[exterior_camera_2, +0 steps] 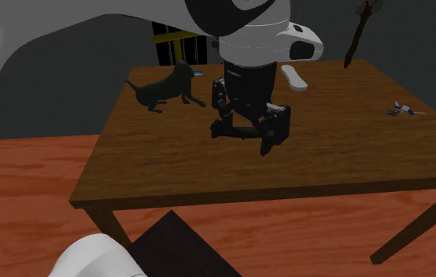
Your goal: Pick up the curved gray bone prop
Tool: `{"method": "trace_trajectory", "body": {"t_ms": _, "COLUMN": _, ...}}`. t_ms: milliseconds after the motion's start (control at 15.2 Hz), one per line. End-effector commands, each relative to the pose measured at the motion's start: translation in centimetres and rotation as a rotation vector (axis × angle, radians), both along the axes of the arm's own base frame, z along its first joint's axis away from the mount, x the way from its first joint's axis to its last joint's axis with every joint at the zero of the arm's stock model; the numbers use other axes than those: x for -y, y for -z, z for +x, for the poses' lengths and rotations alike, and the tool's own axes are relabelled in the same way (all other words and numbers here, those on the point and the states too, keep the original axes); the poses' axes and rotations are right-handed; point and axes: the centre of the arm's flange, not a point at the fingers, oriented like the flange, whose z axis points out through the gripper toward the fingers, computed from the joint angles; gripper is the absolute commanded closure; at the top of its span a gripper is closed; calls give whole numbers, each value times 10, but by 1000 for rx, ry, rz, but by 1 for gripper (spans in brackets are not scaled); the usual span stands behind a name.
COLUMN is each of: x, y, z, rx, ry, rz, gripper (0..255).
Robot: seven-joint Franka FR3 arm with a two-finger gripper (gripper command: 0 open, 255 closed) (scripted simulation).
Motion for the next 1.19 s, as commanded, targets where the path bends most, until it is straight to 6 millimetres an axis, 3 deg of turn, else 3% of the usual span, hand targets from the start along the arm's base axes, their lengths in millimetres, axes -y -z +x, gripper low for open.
{"method": "trace_trajectory", "body": {"t_ms": 0, "x": 0, "y": 0, "z": 0, "rx": 0, "ry": 0, "rz": 0, "gripper": 0}}
{"method": "trace_trajectory", "body": {"t_ms": 1122, "x": -80, "y": 119, "z": 188, "rx": -243, "ry": 347, "rz": 207, "gripper": 0}}
